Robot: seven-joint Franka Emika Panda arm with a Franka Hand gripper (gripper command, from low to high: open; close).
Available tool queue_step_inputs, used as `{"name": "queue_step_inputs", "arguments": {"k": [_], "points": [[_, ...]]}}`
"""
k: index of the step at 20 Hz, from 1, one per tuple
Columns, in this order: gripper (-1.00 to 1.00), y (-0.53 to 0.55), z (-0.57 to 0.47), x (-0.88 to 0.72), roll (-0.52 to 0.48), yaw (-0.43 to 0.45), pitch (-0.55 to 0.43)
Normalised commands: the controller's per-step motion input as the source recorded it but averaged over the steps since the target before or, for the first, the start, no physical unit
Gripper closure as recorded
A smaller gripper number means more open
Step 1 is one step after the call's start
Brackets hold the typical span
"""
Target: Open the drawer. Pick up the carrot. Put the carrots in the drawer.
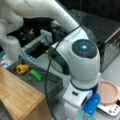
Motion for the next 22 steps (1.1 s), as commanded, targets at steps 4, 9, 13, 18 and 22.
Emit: {"name": "queue_step_inputs", "arguments": {"k": [4,9,13,18,22], "points": [[1.0,0.12,0.05,-0.33,0.012,-0.112,-0.042],[1.0,0.07,0.07,-0.45,0.005,-0.108,-0.063],[1.0,0.05,-0.03,-0.4,-0.001,-0.104,-0.103],[1.0,0.03,-0.09,-0.27,-0.003,-0.104,-0.126],[1.0,0.02,-0.07,-0.21,-0.004,-0.104,-0.138]]}}
